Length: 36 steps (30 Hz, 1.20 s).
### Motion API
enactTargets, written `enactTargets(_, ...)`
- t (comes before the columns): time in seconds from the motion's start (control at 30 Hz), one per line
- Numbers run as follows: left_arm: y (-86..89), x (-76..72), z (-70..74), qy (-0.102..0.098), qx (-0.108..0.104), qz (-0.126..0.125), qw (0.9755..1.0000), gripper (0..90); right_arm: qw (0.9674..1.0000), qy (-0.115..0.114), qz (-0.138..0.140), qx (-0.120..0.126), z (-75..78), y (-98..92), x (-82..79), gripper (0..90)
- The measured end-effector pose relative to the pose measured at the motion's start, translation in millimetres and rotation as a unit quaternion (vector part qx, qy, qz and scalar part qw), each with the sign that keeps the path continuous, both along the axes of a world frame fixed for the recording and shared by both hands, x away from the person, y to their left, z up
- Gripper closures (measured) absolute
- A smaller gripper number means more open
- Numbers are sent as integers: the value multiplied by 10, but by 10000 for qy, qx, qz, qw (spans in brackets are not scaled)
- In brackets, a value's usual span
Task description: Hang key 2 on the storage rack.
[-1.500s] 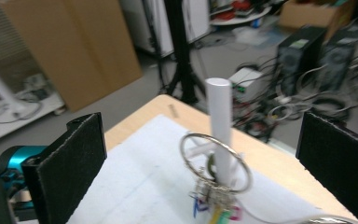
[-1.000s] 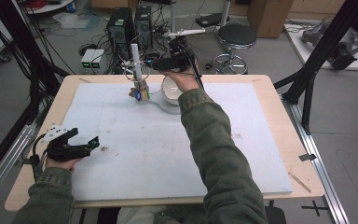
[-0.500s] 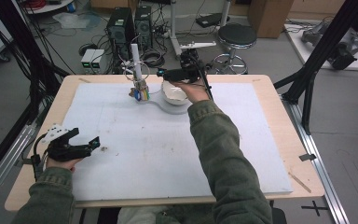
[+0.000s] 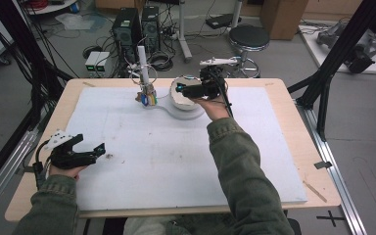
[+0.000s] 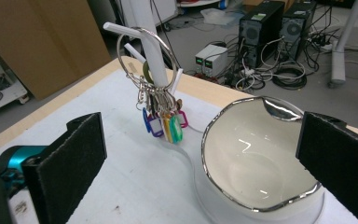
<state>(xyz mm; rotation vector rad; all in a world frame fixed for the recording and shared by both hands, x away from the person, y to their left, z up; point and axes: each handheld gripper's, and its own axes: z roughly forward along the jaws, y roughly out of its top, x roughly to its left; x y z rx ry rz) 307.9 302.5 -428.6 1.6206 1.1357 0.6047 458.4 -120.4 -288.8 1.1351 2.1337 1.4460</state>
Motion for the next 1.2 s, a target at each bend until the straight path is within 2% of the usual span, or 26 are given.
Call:
enactTargets(0.2,-2,-2,2,-18,-3,5,10000,17,9999,-3,18,-104,-92,-106,-112,8)
enactTargets(0.57,-6,0,0,-2,16,16,10000,17,10000,13,-17,95,-211,-396,-331,8)
enactTargets(1.0,-9,-6,1,11,24,29,10000,17,9998,69,-160,88,-324,-696,-530,8)
enactTargets(1.2,-8,-6,1,19,31,28,10000,17,9996,141,-221,73,-460,-815,-616,7)
